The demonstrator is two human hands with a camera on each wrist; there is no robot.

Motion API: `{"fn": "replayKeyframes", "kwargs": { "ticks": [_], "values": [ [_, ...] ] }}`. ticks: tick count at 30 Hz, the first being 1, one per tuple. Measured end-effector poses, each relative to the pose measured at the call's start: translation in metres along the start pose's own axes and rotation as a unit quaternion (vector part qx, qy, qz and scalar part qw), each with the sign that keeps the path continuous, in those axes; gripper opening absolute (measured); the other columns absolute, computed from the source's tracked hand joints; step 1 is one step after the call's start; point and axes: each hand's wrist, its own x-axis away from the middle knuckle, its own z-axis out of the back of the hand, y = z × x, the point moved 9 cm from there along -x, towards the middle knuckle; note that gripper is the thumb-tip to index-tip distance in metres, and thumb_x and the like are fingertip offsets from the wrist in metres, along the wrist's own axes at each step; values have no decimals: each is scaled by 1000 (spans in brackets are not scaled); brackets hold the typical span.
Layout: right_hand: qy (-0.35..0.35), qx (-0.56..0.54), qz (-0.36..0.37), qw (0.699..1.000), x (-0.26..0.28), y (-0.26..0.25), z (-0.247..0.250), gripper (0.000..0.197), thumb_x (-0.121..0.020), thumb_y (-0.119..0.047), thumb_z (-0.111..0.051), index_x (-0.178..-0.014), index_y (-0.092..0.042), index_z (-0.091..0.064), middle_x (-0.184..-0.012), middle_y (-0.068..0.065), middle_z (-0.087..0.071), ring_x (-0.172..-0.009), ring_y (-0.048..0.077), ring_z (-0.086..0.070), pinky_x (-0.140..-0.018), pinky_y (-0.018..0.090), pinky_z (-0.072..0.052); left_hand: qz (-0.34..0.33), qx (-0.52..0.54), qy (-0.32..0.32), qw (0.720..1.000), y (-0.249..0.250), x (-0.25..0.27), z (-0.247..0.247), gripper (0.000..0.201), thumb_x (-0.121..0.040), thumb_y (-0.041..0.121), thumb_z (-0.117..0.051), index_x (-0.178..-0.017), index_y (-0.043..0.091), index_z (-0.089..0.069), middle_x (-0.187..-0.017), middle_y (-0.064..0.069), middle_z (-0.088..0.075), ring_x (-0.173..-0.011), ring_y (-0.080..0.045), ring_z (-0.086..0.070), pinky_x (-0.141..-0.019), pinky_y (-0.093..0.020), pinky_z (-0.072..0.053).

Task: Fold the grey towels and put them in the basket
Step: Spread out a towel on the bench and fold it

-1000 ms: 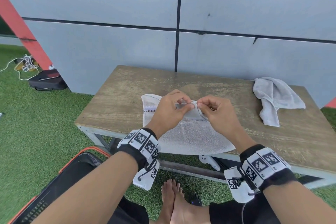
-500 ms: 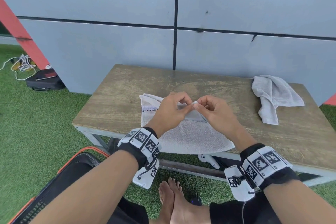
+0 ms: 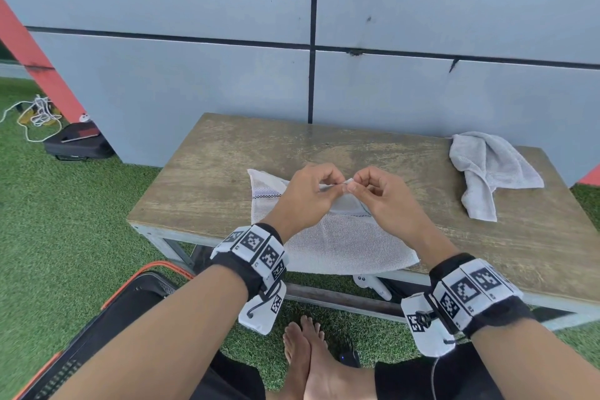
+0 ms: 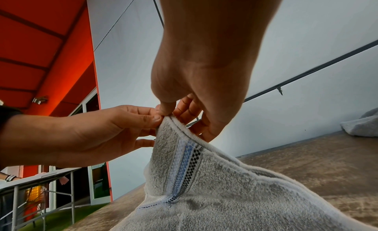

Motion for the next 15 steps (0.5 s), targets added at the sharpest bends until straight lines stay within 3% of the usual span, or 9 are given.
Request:
{"fn": "replayKeyframes", "kwargs": {
  "ticks": [4,8,12,15],
  "values": [
    [-6,27,15,1000,0,-1,0,12,-100,-23,-61,-92,-14,-62,-70,-6,-53,-55,2,-40,-53,15,-36,16,2,-7,1000,-3,1,-3,16,-90,29,-74,-80,18,-68,-82,11,-68,-93,-11,-62,-90,-26,-47],
    [-21,65,38,997,0,-6,1,12,-103,-16,-54,-91,-15,-58,-75,-6,-52,-61,2,-41,-58,15,-37,18,-25,-20,999,-3,2,-1,17,-87,29,-77,-81,15,-68,-85,7,-70,-90,0,-56,-82,-3,-35],
    [-2,81,65,995,-4,-15,14,16,-103,-11,-52,-88,-19,-54,-73,-8,-49,-63,3,-40,-60,16,-36,25,-55,-47,997,-4,0,2,31,-86,30,-78,-71,9,-60,-76,-5,-64,-77,-7,-49,-73,-15,-37],
    [31,91,81,992,-6,-22,30,14,-102,-10,-53,-89,-13,-54,-73,-7,-47,-63,3,-39,-60,16,-33,30,-86,-66,994,-6,0,9,37,-87,35,-76,-76,2,-63,-80,-9,-66,-87,-13,-53,-78,-23,-41]
  ]
}}
